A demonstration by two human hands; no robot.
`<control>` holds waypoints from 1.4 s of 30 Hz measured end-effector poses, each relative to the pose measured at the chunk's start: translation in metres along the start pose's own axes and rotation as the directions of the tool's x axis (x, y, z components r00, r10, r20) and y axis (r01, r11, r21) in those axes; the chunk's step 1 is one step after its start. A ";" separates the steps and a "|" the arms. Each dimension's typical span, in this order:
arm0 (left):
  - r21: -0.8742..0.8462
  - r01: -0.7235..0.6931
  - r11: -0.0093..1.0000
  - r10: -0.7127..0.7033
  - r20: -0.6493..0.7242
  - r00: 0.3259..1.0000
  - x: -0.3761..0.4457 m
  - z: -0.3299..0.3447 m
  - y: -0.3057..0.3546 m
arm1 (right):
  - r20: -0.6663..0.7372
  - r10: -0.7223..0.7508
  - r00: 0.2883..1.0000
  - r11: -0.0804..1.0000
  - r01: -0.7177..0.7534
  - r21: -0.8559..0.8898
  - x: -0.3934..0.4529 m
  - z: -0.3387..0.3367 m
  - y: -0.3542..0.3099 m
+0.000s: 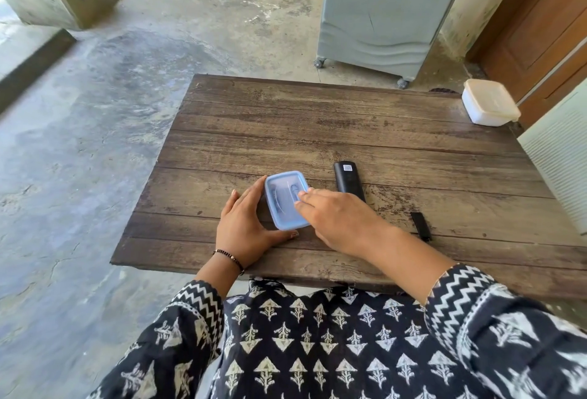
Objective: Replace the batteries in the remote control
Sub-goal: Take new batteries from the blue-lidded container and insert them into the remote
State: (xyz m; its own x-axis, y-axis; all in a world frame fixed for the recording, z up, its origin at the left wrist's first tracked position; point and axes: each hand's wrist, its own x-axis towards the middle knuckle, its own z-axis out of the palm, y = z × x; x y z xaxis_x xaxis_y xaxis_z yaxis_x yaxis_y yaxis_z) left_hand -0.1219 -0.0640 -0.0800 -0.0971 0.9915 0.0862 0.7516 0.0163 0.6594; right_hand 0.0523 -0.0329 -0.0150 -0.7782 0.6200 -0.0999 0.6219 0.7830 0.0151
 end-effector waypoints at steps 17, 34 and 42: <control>0.007 0.065 0.998 -0.065 -0.010 0.998 0.004 0.005 -0.006 | 0.091 0.085 0.992 0.948 -0.109 0.299 0.017 -0.060 0.027; -0.097 -0.004 0.995 0.015 0.113 0.994 -0.005 -0.021 -0.019 | -0.223 0.451 0.864 0.791 -0.272 0.547 0.066 -0.016 0.051; -0.065 -0.023 0.998 0.030 0.098 0.995 -0.007 -0.018 -0.021 | -0.190 0.310 0.931 0.941 -0.272 0.202 0.066 0.033 0.041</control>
State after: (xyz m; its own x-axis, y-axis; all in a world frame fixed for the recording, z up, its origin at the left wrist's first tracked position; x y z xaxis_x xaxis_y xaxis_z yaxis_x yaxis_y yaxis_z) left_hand -0.1487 -0.0739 -0.0814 -0.0103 0.9994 0.0322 0.7093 -0.0154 0.7047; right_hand 0.0290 0.0385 -0.0543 -0.5485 0.8300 0.1007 0.8147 0.5577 -0.1592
